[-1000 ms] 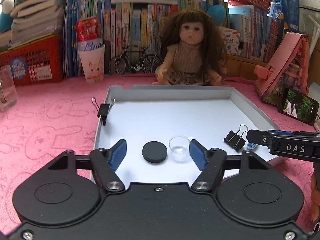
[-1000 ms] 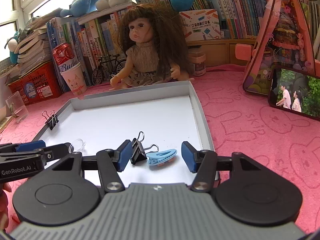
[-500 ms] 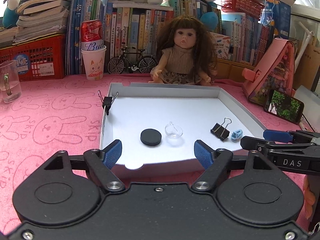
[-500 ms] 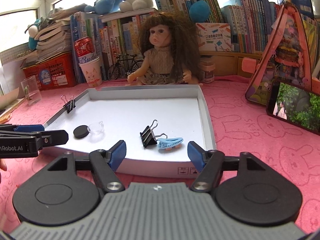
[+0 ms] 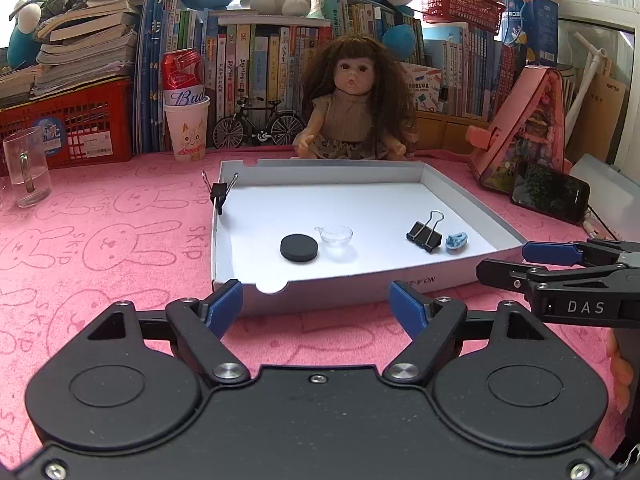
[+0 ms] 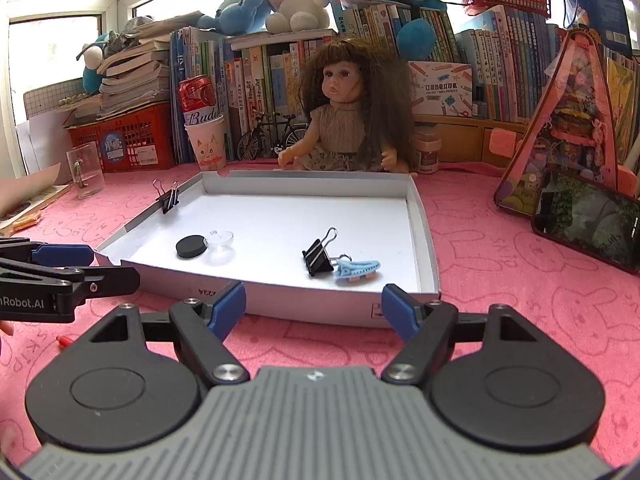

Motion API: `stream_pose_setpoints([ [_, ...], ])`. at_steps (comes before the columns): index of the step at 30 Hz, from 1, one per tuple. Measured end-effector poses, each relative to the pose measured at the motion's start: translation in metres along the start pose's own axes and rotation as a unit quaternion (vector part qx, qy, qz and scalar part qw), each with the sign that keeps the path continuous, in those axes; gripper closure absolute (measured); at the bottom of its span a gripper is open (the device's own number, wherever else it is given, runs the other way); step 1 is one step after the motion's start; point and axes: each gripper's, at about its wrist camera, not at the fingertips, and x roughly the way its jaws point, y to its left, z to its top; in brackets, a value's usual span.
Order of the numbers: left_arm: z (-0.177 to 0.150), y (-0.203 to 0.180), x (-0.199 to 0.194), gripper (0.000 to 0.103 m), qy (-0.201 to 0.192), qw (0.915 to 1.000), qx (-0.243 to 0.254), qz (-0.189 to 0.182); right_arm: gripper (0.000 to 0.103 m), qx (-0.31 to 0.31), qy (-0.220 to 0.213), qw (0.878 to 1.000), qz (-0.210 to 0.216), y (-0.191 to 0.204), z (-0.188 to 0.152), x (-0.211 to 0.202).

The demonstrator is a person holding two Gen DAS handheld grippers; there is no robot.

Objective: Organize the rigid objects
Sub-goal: 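Withdraw both open tools from the box toward the remaining objects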

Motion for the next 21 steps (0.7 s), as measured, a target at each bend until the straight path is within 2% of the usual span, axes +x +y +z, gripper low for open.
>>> stream_pose_setpoints([
  [14,-0.034,0.016,-0.024,0.024,0.006,0.9998,-0.014,-0.013,0.018,-0.004,0.015,1.0,-0.014,-0.005,-0.026,-0.016],
  [21,-0.052,0.022,-0.041,0.027,0.013,0.9999,-0.004,-0.003,0.018,-0.002,0.018,1.0,-0.016,-0.005,-0.037,-0.023],
])
